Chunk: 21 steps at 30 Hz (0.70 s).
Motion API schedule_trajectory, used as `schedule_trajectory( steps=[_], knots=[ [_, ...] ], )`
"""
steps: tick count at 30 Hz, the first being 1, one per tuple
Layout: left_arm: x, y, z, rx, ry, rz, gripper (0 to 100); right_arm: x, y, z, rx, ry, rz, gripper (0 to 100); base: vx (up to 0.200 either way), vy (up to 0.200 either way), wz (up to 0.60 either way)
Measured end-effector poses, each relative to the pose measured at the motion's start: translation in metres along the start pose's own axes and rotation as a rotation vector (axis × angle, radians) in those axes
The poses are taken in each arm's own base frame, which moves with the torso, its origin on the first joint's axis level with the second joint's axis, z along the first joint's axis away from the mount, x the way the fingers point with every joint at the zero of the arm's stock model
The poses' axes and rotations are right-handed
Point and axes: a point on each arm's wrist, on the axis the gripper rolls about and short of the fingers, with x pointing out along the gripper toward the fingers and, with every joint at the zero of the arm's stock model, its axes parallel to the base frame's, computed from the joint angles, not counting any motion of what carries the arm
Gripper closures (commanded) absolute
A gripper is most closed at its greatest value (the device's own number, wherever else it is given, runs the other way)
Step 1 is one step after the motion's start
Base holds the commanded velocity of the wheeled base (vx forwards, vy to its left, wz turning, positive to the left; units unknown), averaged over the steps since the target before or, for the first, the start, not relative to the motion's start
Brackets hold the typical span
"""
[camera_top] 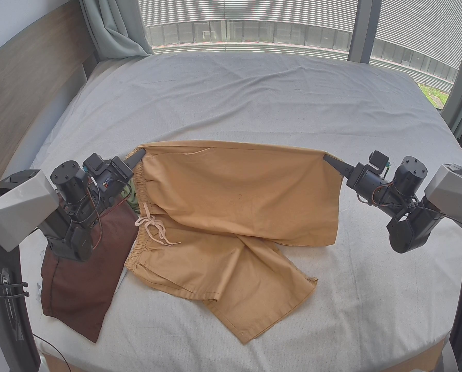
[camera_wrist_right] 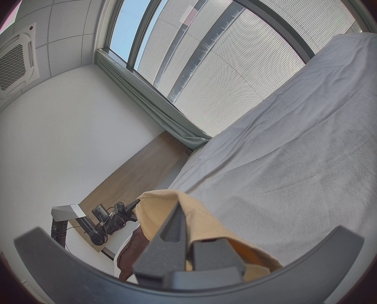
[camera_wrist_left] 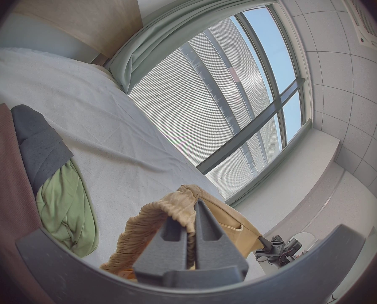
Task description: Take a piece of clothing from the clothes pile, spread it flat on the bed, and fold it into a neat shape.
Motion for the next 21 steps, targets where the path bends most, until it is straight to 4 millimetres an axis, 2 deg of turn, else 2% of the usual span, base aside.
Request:
schedule_trajectory(
  steps=[9, 21],
  knots=[
    [0.008, 0.010, -0.003, -0.029, -0.009, -0.006, 100, 0.012, -0.014, 0.001, -0.019, -0.026, 0.016, 100, 0.000, 0.000, 0.00],
    [0.019, 0.020, -0.006, -0.027, -0.020, -0.021, 100, 0.014, -0.025, -0.005, -0.016, -0.023, 0.007, 100, 0.000, 0.000, 0.00]
  ],
)
